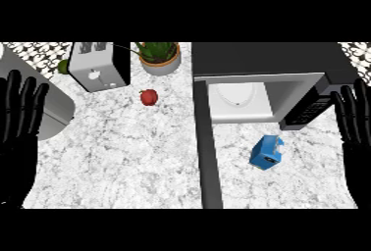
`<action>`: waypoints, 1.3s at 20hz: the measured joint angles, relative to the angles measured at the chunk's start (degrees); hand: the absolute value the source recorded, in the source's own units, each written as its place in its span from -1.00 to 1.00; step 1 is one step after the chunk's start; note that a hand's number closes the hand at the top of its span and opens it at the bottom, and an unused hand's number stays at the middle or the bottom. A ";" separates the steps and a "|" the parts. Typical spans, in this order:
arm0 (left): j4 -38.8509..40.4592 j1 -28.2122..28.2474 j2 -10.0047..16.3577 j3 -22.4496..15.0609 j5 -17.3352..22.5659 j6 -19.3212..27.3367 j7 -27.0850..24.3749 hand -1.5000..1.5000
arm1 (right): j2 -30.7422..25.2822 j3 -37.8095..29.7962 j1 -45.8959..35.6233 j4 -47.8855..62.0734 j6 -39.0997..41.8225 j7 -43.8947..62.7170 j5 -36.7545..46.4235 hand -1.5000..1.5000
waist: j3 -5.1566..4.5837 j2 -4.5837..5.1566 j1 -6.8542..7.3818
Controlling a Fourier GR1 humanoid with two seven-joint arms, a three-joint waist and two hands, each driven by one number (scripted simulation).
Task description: Pick up the milk, place it into the microwave and close the microwave
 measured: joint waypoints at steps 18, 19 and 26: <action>-9.79 17.13 -3.49 -1.60 4.29 -1.76 2.85 -1.00 | 6.37 24.39 -3.38 -5.60 -18.83 17.87 23.94 -1.00 | -2.63 1.53 1.09; -11.18 18.62 -3.61 -1.75 4.52 -2.15 2.88 -1.00 | 6.41 24.31 -3.78 -5.29 -19.35 18.58 24.60 -1.00 | -2.64 1.53 1.11; -14.83 25.63 -3.83 0.42 8.10 -5.90 1.12 -1.00 | 5.88 28.09 1.16 -6.26 -23.76 20.94 30.14 -1.00 | -2.64 1.55 1.04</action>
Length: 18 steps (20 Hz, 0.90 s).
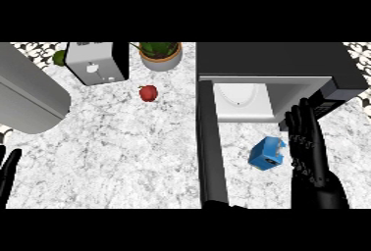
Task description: Pick up the milk, place it into the microwave and close the microwave
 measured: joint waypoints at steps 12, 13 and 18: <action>-1.23 6.87 0.06 8.44 6.35 -7.41 -2.17 -1.00 | -1.10 -4.46 5.70 9.74 -2.61 -12.67 -9.38 -1.00 | 0.03 -0.02 0.10; -1.37 8.08 -0.44 8.29 6.37 -8.16 -2.63 -1.00 | -1.12 -5.50 5.75 10.71 -2.68 -13.81 -10.56 -1.00 | 0.02 -0.04 0.17; -1.35 9.88 -1.25 8.60 6.47 -10.35 -3.49 -1.00 | -1.70 -9.50 8.01 14.79 -2.97 -18.93 -14.96 -1.00 | 0.00 -0.07 0.13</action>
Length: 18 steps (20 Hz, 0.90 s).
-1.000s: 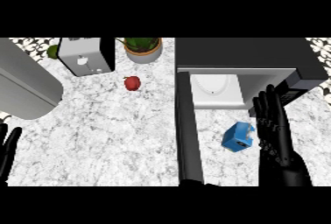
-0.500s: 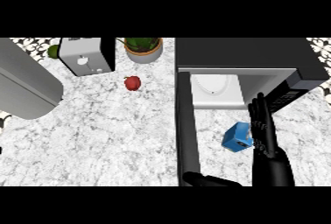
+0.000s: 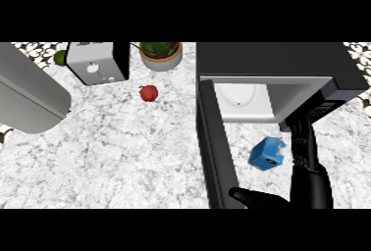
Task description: Pick up the milk, place it into the microwave and close the microwave
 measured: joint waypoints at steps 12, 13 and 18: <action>0.47 1.32 -0.05 5.63 2.95 -4.09 0.60 -1.00 | -0.15 -9.22 0.08 17.73 1.79 -16.07 -8.23 -1.00 | 0.05 0.11 0.10; 0.56 0.75 -0.11 5.99 3.01 -4.19 0.72 -1.00 | -0.30 -9.75 0.29 18.51 2.44 -17.10 -9.04 -1.00 | 0.06 0.13 0.03; 0.60 1.22 -0.84 4.72 3.28 -3.96 0.22 -1.00 | -0.50 -12.79 0.62 25.66 5.84 -24.72 -13.14 -1.00 | 0.06 0.12 0.03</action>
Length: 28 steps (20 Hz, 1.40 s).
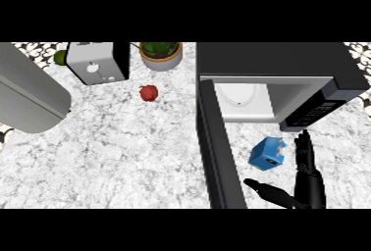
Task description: Pick up the milk, place it into the microwave and close the microwave
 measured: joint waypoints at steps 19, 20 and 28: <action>0.48 1.03 -0.23 4.14 2.45 -3.70 0.12 -1.00 | -1.41 -9.65 -12.71 29.73 4.37 -18.28 -2.72 1.00 | 0.00 0.05 0.29; 0.66 1.77 -0.35 3.90 2.45 -4.09 -1.22 -1.00 | -1.37 -9.99 -13.43 31.40 4.56 -19.35 -2.76 1.00 | 0.00 0.04 0.33; 0.94 2.15 -0.52 4.90 3.15 -5.30 -1.43 -1.00 | -1.93 -11.12 -20.82 40.80 4.56 -27.85 -1.06 1.00 | -0.04 0.01 0.38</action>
